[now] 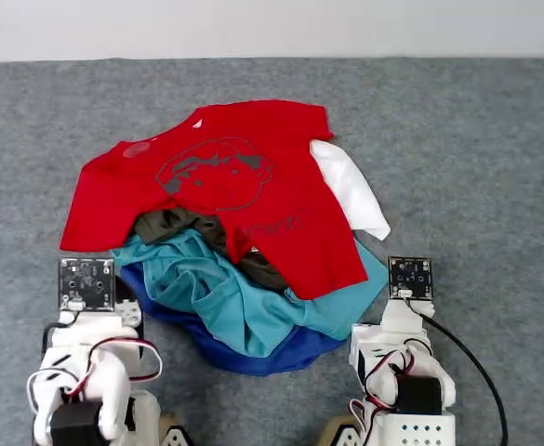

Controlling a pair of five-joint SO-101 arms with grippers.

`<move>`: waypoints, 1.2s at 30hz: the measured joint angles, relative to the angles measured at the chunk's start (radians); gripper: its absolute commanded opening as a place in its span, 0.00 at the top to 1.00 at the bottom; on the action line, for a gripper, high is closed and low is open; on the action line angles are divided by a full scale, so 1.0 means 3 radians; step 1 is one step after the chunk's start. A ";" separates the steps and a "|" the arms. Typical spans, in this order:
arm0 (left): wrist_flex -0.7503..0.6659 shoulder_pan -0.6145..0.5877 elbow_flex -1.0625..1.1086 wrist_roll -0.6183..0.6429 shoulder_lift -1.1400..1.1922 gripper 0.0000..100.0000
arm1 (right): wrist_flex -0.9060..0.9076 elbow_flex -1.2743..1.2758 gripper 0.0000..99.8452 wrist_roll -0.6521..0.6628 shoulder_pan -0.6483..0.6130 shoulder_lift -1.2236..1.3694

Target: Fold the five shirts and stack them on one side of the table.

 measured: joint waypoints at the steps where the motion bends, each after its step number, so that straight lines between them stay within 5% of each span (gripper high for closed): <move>1: 0.0010 -0.0015 -0.0020 -0.0010 0.0000 0.99 | 0.0000 0.0000 0.99 0.0000 0.0000 0.0000; 12: 0.0046 -0.0092 -0.0471 -0.0184 0.0107 0.99 | 0.0000 0.0000 0.99 0.0000 0.0000 0.0000; 24: 0.1074 -0.0092 -0.2317 0.0128 0.2455 0.99 | 0.0000 0.0000 0.99 -0.0005 0.0000 0.0000; 29: 0.1161 -0.0092 -0.2936 0.0189 0.3064 0.99 | -0.0010 0.0000 0.99 -0.0005 0.0000 0.0000; 36: 0.1166 -0.0092 -0.3166 -0.0312 0.3452 0.96 | -0.0445 -0.0194 0.99 0.0690 0.0174 0.0000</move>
